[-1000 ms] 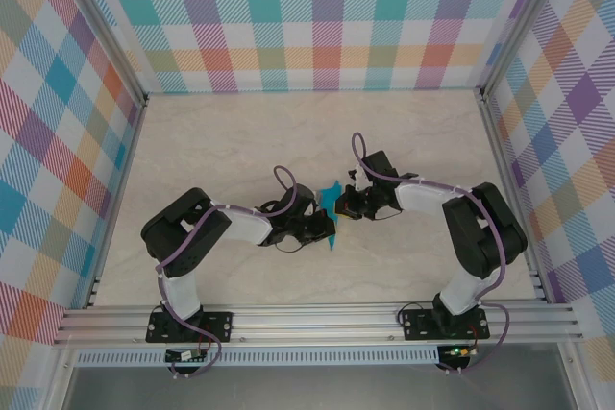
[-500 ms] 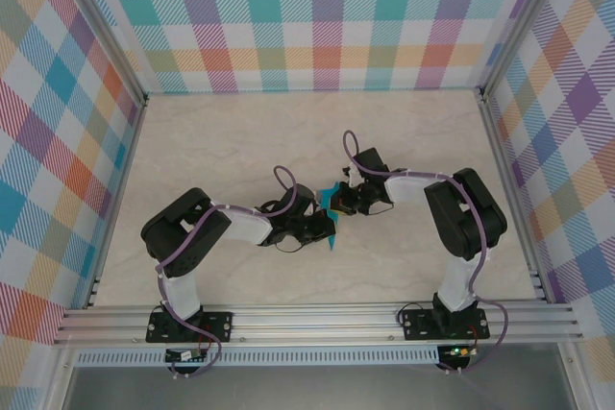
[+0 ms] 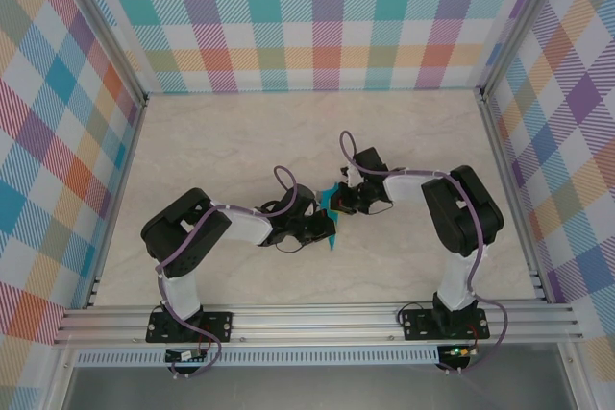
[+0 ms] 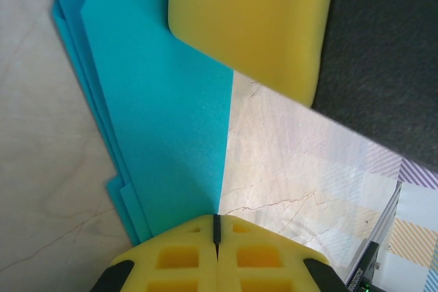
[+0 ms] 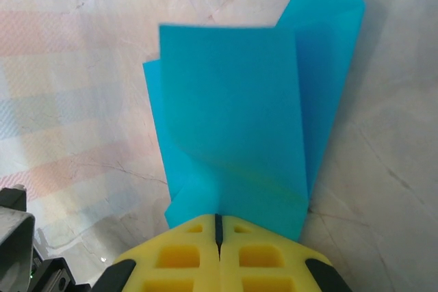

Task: Fold a paper plane with a square sheet of paper (fold left side to right side)
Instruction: Fold the wing for the fifth time at the center of the table.

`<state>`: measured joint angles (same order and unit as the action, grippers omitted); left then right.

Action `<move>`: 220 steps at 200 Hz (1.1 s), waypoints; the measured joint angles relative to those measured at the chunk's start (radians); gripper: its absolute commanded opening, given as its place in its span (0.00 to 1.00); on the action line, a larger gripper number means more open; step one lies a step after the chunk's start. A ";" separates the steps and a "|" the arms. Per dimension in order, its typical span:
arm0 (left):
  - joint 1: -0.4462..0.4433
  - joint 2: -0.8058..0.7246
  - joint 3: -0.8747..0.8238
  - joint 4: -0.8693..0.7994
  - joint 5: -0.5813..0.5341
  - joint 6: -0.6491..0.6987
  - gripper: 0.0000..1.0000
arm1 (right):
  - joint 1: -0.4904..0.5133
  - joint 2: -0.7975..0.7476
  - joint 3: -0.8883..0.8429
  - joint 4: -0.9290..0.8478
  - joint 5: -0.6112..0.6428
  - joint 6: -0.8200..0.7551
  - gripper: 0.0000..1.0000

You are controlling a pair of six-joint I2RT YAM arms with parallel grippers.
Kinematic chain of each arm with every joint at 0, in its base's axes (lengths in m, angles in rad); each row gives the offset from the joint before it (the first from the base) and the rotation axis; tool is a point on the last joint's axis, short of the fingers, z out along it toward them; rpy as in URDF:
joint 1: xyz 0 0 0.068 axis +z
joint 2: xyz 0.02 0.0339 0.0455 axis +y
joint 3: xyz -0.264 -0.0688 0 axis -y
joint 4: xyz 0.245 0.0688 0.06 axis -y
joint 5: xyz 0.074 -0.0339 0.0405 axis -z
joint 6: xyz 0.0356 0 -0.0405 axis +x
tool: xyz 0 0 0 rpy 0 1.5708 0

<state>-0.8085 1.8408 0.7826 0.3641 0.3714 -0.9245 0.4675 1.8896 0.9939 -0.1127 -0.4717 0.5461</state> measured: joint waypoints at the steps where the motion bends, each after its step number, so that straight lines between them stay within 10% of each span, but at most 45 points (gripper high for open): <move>1: 0.000 0.000 0.000 0.000 0.000 0.000 0.00 | -0.001 0.001 0.002 0.000 0.000 -0.002 0.00; 132: 0.000 0.000 0.000 0.000 0.000 0.000 0.00 | -0.148 0.130 0.200 -0.016 0.019 -0.069 0.00; 220: -0.002 -0.003 0.000 -0.003 -0.007 0.000 0.00 | -0.076 -0.142 0.003 0.035 -0.047 -0.010 0.00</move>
<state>-0.8104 1.8374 0.7822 0.3607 0.3641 -0.9245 0.3916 1.7473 0.9970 -0.0780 -0.5182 0.5362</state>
